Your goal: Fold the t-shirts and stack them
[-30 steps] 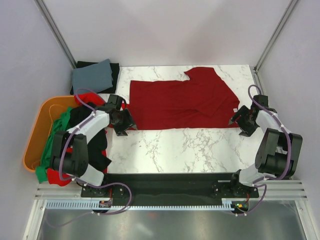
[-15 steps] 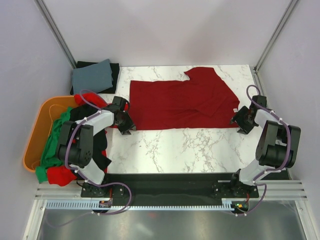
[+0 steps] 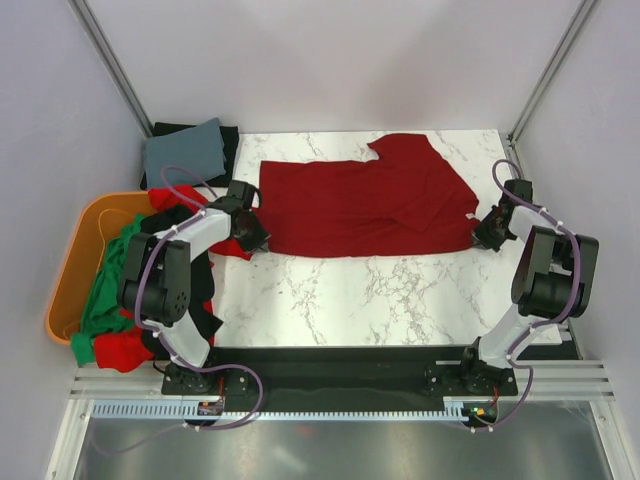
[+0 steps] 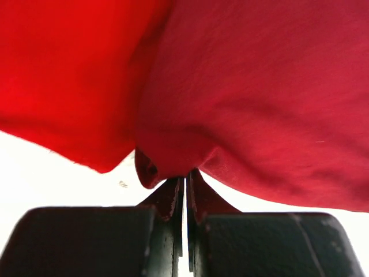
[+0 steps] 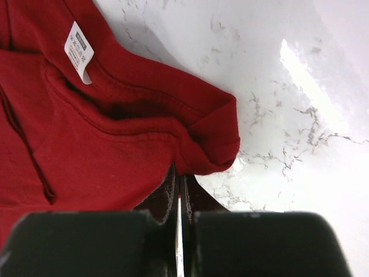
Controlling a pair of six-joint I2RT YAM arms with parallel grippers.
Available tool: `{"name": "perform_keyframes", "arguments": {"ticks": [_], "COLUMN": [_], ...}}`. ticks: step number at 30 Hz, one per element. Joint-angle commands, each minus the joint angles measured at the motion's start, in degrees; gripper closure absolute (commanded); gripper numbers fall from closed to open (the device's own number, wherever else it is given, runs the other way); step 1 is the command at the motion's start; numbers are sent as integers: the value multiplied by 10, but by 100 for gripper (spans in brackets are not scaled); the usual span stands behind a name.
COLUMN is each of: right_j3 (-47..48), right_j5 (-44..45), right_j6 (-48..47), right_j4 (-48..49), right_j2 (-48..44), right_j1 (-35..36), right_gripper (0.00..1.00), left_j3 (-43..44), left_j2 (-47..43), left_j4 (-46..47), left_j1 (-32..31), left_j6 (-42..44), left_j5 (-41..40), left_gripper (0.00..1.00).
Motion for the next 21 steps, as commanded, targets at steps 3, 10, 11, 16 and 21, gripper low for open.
{"name": "perform_keyframes", "arguments": {"ticks": [3,10,11,16,21], "right_j3": [56,6,-6,-108,-200], "right_j5": [73,116,115,76,-28], "right_j6": [-4,10,12,37,85], "right_j4": [-66,-124,-127,-145,-147], "right_j2": [-57,-180,-200,-258,-338], "right_j1": [1,0,0,-31,-57], "right_gripper": [100,100,100,100,91], "left_j3": [69,2,-12,-116,-212], "left_j2": [-57,-165,-180,-264,-374], "left_j4": [-28,-56,-56,-65,-73], "left_j1": [-1,-3,-5,-10,-14], "left_j6": [3,-19,-22,-48,-81], "left_j5": [-13,-19,-19,-2,37], "left_gripper": [98,98,98,98,90]}}
